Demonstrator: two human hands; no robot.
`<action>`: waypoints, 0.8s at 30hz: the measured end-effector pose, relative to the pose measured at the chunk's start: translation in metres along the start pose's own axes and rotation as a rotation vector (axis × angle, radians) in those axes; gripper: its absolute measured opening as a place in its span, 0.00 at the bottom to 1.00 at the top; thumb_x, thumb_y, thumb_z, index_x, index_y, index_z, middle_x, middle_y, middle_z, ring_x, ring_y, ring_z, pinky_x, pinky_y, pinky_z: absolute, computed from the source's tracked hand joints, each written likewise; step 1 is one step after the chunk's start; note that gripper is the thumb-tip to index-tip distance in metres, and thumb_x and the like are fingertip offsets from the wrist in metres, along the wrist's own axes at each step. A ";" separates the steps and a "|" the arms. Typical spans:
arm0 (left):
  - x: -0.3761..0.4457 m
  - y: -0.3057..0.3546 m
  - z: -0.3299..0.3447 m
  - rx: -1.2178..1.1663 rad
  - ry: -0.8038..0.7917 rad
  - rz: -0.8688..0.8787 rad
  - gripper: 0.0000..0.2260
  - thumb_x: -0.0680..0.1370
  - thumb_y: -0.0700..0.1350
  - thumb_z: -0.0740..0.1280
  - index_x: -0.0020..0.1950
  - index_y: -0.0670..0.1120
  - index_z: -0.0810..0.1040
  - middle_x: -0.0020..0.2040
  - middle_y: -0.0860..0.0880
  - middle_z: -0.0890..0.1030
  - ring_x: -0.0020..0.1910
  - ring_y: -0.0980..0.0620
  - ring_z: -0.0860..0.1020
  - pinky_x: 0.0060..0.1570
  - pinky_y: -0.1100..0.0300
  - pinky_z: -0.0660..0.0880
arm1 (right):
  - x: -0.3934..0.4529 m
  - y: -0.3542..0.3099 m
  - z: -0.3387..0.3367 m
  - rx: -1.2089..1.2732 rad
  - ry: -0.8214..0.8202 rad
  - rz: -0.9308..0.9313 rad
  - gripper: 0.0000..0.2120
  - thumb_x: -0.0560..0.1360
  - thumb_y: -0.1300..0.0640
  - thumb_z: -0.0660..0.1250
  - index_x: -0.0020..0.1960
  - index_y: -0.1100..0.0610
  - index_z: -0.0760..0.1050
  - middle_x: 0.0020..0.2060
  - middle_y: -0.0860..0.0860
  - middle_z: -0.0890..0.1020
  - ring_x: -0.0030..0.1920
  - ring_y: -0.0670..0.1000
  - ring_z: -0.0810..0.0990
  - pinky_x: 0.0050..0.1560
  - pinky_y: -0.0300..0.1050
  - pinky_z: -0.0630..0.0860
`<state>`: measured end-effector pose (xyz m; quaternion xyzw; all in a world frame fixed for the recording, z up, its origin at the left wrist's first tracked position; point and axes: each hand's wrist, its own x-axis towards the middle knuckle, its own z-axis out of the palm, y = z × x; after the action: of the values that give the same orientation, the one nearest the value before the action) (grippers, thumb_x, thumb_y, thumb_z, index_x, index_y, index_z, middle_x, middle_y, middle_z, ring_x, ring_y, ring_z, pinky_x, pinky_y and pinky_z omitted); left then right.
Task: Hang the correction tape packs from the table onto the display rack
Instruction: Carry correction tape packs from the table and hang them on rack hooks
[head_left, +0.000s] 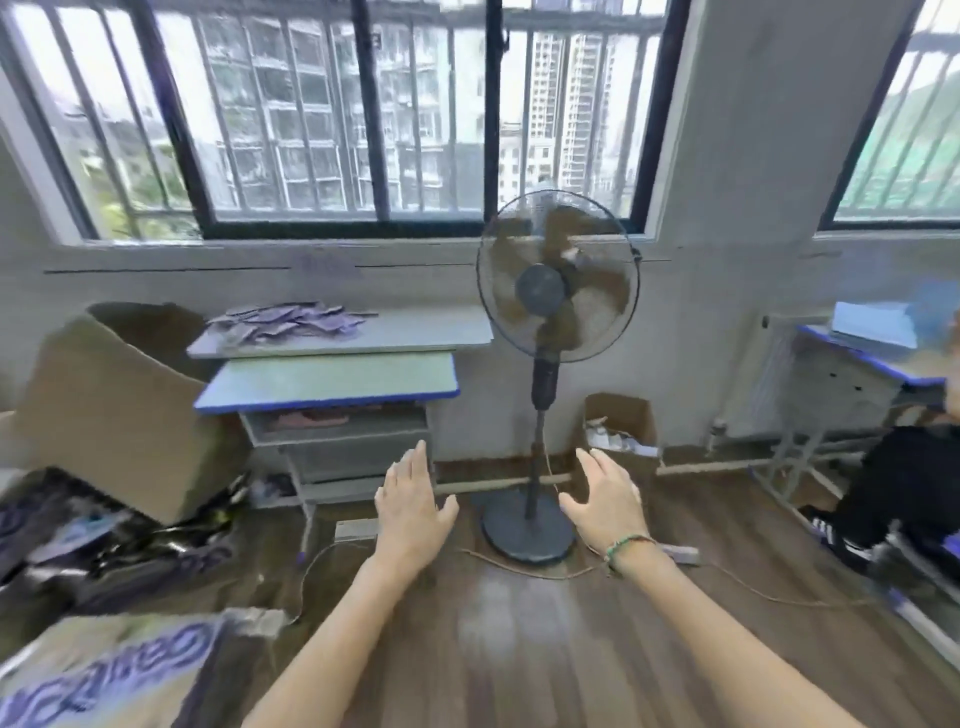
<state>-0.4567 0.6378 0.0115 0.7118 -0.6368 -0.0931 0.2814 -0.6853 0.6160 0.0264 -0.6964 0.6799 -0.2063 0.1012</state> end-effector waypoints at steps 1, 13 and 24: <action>0.007 -0.013 -0.004 -0.009 0.001 -0.046 0.35 0.79 0.50 0.64 0.79 0.44 0.47 0.78 0.46 0.56 0.77 0.46 0.54 0.75 0.49 0.53 | 0.013 -0.012 0.009 -0.003 -0.016 -0.030 0.31 0.76 0.49 0.64 0.76 0.54 0.59 0.74 0.51 0.61 0.74 0.51 0.58 0.73 0.48 0.57; 0.162 -0.093 -0.015 -0.009 0.120 -0.280 0.39 0.80 0.52 0.63 0.79 0.46 0.38 0.79 0.45 0.52 0.77 0.46 0.51 0.75 0.48 0.53 | 0.219 -0.100 0.081 0.065 -0.124 -0.225 0.29 0.77 0.49 0.64 0.75 0.55 0.60 0.74 0.52 0.62 0.74 0.52 0.59 0.73 0.48 0.57; 0.272 -0.159 -0.015 0.051 0.141 -0.499 0.36 0.80 0.52 0.62 0.79 0.45 0.43 0.78 0.43 0.52 0.77 0.44 0.51 0.73 0.48 0.55 | 0.378 -0.166 0.143 0.028 -0.237 -0.340 0.28 0.77 0.50 0.64 0.73 0.56 0.62 0.71 0.55 0.66 0.71 0.55 0.64 0.69 0.50 0.64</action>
<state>-0.2673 0.3858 0.0028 0.8584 -0.4225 -0.0940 0.2754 -0.4779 0.2313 0.0247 -0.8191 0.5329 -0.1465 0.1537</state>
